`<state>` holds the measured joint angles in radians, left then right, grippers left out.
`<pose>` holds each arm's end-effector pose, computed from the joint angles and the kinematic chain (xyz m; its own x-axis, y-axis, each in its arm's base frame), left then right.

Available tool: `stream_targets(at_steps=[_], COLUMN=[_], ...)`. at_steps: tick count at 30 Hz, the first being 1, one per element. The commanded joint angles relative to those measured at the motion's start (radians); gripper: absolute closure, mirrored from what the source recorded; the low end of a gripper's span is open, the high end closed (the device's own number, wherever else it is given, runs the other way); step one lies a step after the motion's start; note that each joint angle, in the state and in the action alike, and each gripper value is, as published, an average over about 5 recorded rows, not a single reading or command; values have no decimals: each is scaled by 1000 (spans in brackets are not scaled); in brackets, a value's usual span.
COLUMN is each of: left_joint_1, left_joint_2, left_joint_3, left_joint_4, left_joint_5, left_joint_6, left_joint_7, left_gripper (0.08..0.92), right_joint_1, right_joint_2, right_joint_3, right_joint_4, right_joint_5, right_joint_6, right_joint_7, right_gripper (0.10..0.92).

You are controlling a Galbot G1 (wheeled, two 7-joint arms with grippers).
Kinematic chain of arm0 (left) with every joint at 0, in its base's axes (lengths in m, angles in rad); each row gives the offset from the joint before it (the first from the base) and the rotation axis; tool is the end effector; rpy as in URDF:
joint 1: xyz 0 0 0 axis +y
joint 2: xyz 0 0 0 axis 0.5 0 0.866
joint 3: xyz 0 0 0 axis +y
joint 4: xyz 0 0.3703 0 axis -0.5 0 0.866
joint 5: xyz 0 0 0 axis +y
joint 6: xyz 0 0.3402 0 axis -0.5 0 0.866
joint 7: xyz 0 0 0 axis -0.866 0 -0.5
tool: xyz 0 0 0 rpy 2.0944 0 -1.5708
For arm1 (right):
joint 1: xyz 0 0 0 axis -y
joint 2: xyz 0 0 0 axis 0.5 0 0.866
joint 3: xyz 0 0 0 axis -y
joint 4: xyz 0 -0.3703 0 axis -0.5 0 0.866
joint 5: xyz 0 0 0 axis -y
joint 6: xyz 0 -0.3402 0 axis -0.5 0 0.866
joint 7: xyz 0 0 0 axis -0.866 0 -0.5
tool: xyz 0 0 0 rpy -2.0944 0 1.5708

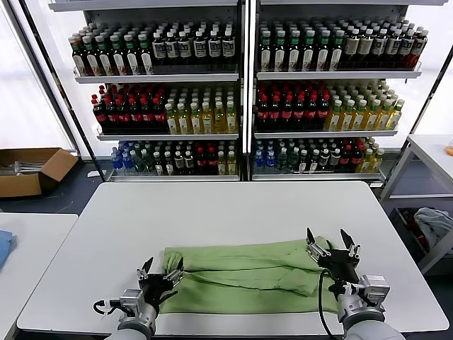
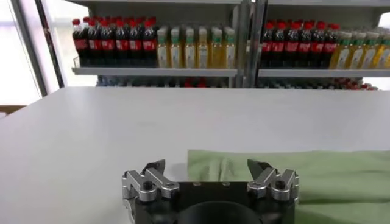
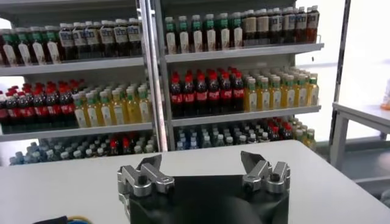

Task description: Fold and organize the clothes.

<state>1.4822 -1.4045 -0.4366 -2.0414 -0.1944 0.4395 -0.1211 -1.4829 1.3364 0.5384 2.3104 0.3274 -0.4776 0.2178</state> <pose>0.1823 0.0098 -0.3245 -0.9092 0.0521 0.4130 0.0430 0.9986 -0.0314 0.1703 -0.0364 -0.2296 -0.9792 0.0218 0.2016 0.0330 0.9981 0.0527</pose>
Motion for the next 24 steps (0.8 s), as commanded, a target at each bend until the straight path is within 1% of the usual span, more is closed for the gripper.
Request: stream_targets(at_steps=[1, 9, 12, 15, 24], left_joint_1=[10, -2, 1, 5, 6], left_joint_2=[-18, -17, -17, -17, -16], left_joint_3=[-6, -8, -5, -3, -6], left_joint_4=[21, 64, 70, 75, 77], left_joint_5=[-13, -12, -12, -8, -4], left_joint_6=[4, 1, 1, 0, -5], left_joint_7=[-4, 5, 11, 19, 30], left_gripper=[177, 177, 189, 251, 511], right_joint_1=[0, -9, -8, -6, 0], right_joint_2=[1, -2, -3, -3, -5], right_joint_3=[-9, 3, 6, 7, 8], right_joint_4=[12, 15, 16, 17, 11], right_joint_5=[4, 5, 7, 8, 11], right_joint_6=[2, 4, 3, 3, 3], right_joint_7=[1, 1, 0, 0, 0], right_gripper=[203, 203, 203, 203, 203])
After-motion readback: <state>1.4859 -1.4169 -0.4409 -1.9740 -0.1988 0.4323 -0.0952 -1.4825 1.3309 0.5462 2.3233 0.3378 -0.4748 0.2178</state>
